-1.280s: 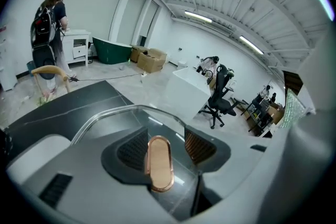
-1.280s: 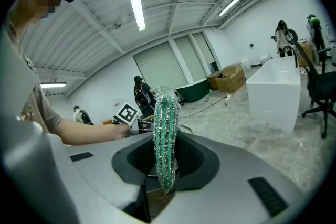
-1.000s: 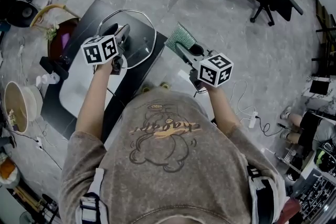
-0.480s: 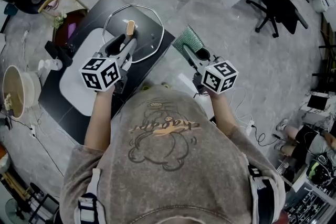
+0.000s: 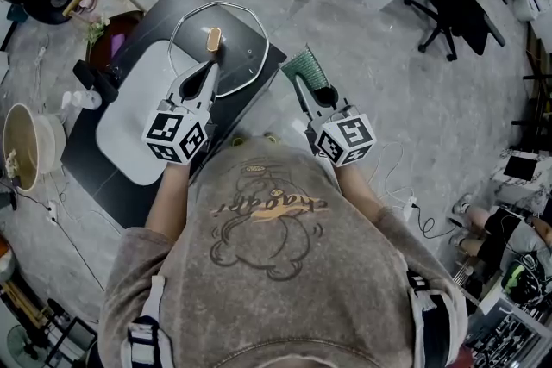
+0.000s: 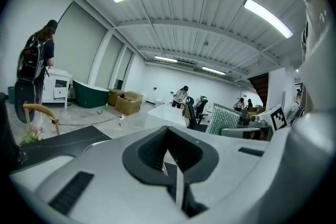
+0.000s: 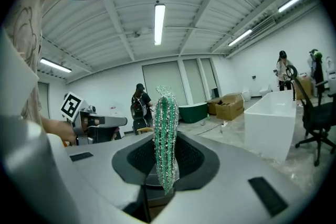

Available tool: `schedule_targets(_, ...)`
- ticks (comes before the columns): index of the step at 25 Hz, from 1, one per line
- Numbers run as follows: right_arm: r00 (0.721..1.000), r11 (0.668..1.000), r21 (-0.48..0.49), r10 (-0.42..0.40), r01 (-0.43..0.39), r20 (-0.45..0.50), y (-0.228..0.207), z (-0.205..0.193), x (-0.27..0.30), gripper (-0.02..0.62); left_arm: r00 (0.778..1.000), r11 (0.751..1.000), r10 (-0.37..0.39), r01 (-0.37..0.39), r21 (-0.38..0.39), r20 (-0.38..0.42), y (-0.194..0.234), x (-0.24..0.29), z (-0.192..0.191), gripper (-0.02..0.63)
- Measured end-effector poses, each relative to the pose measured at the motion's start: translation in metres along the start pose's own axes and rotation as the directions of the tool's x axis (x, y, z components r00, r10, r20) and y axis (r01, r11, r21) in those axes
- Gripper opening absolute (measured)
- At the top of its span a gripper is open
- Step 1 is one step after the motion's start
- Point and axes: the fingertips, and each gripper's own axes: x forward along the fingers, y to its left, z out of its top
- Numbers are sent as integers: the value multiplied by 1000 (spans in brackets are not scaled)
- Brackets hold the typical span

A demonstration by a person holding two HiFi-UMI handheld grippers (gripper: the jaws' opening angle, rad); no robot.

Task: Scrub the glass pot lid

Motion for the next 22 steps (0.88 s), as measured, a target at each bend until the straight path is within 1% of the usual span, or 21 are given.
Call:
schedule_targets(2, 999, 1000, -4, -23, 24, 23, -1, -3, -4, 87, 999, 1000, 20, -20, 19, 28, -3, -1, -2, 9)
schedule_targets(5, 998, 999, 3, -46, 46, 38, -4, -9, -5, 87, 997, 998, 50, -52, 29, 58, -2, -2, -10, 9)
schedule_targets(11, 998, 998, 22, -61, 60, 19, -7, -20, -5, 87, 994, 995, 86, -88, 39, 65, -1, -2, -26, 9)
schedule_targets(13, 998, 997, 30, -69, 68, 14, -9, -22, -5, 87, 994, 995, 92, -95, 32, 65, -1, -4, -27, 9)
schedule_targets(19, 998, 997, 39, -64, 64, 2, -8, -26, -6, 87, 993, 995, 102, -101, -20, 64, 3, -7, -29, 9)
schedule_targets(22, 998, 997, 42, -67, 67, 0, -8, -26, -5, 87, 992, 994, 110, -109, -17, 60, 5, -9, -31, 9)
